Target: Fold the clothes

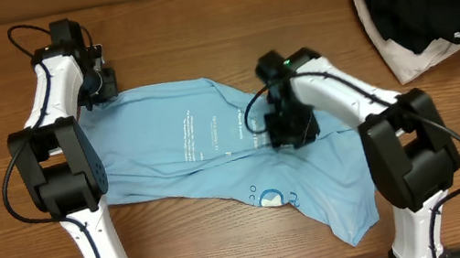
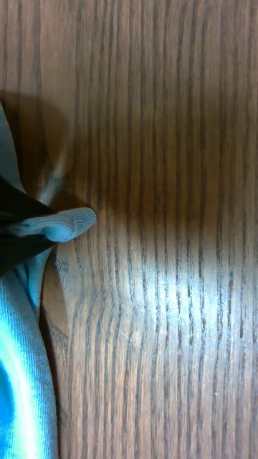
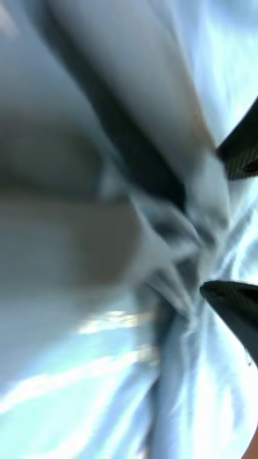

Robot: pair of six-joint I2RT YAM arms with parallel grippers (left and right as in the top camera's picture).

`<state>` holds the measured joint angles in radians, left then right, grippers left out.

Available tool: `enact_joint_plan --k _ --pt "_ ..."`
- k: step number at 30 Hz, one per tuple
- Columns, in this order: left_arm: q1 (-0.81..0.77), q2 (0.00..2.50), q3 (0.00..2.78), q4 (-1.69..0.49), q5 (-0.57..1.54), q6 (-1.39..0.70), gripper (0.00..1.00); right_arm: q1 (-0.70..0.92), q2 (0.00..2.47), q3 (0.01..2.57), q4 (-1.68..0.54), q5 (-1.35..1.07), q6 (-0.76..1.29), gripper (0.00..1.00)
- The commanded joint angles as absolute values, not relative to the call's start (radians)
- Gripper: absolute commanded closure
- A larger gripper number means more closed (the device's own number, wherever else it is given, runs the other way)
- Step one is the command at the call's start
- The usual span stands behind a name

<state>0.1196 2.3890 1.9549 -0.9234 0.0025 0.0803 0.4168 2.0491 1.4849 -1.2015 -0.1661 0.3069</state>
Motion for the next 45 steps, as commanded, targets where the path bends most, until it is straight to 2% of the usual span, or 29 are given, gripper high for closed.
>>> enact_joint_plan --k 1,7,14,27,30,34,40,45 --pt "0.125 2.381 1.948 -0.922 -0.011 0.071 0.95 0.338 1.961 1.564 -1.173 -0.117 0.302 0.47" --pt "0.125 2.381 1.948 -0.907 -0.009 0.070 0.93 0.257 1.951 1.562 -1.066 -0.228 0.138 0.42" --pt "0.125 2.381 1.948 -0.907 -0.008 0.071 0.93 0.271 2.021 1.557 -0.991 -0.320 0.004 0.41" --pt "0.125 2.381 1.948 -0.903 -0.010 0.071 0.94 0.285 2.120 1.556 -0.850 -0.313 0.003 0.43" --pt "0.125 2.381 1.948 -0.904 -0.010 0.071 0.94 0.285 2.121 1.556 -0.837 -0.316 0.003 0.53" --pt "0.125 2.381 1.948 -0.904 -0.010 0.071 0.94 0.287 2.121 1.556 -0.834 -0.316 0.003 0.74" --pt "0.125 2.381 1.948 -0.905 -0.010 0.071 0.95 0.287 2.121 1.556 -0.834 -0.316 0.003 0.94" --pt "0.125 2.376 1.951 -0.907 -0.008 0.070 0.96 0.281 2.121 1.565 -0.802 -0.315 0.002 0.96"
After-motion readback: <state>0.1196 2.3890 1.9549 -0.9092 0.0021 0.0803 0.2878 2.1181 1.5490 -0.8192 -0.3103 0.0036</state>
